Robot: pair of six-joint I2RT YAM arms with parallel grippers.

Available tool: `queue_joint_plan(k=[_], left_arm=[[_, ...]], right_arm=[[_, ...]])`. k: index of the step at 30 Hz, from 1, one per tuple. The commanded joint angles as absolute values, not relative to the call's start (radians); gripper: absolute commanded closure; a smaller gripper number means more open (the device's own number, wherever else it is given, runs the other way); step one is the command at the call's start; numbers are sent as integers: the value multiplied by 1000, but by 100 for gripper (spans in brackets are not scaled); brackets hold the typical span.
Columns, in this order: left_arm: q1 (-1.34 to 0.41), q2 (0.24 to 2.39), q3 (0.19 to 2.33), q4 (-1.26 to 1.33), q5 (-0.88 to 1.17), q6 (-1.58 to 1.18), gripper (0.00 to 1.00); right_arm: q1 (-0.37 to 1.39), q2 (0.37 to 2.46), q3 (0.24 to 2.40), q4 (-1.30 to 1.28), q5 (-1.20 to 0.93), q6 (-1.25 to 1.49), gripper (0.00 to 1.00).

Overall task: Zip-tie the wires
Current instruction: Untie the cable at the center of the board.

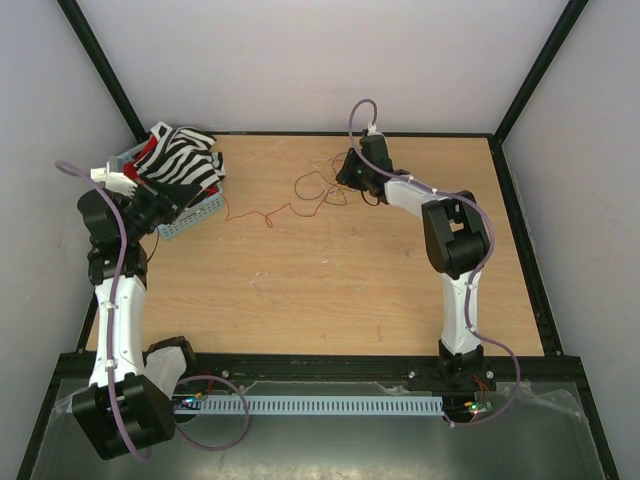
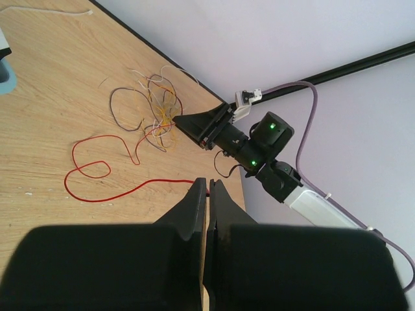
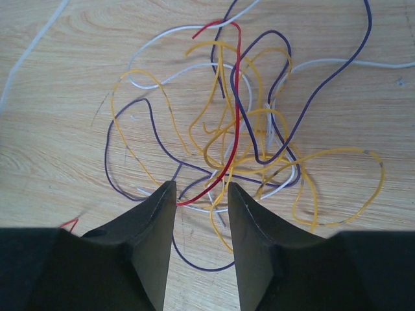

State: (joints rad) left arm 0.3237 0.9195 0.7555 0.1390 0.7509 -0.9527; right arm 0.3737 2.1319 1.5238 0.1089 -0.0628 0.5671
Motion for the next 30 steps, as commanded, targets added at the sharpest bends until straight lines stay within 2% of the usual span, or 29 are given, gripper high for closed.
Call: queue_joint_plan(k=[1,4,6,12,18,23,30], left_arm=[[321,924,755,151,758,-940,100],[321,929,753,151,759,-940,100],[321,932,755,152,759,-939,100],[323,939,763,151,759,-937,100],[324,946,768,150,759,-934,100],[335,960,754,149,759,-932,100],[341,993,732,149,758,-928,100]], right_arm=[[379,2159,1573,99,-60,585,52],[379,2180,1589,92,-60,580,52],[380,2184,1589,96,-62,580,56],[379,2178,1589,76,-66,558,76],[379,2085,1582,40,-29,497,99],[372,1972,1653,-31,6,399,100],[347,1931,1973,-191,43,247,100]])
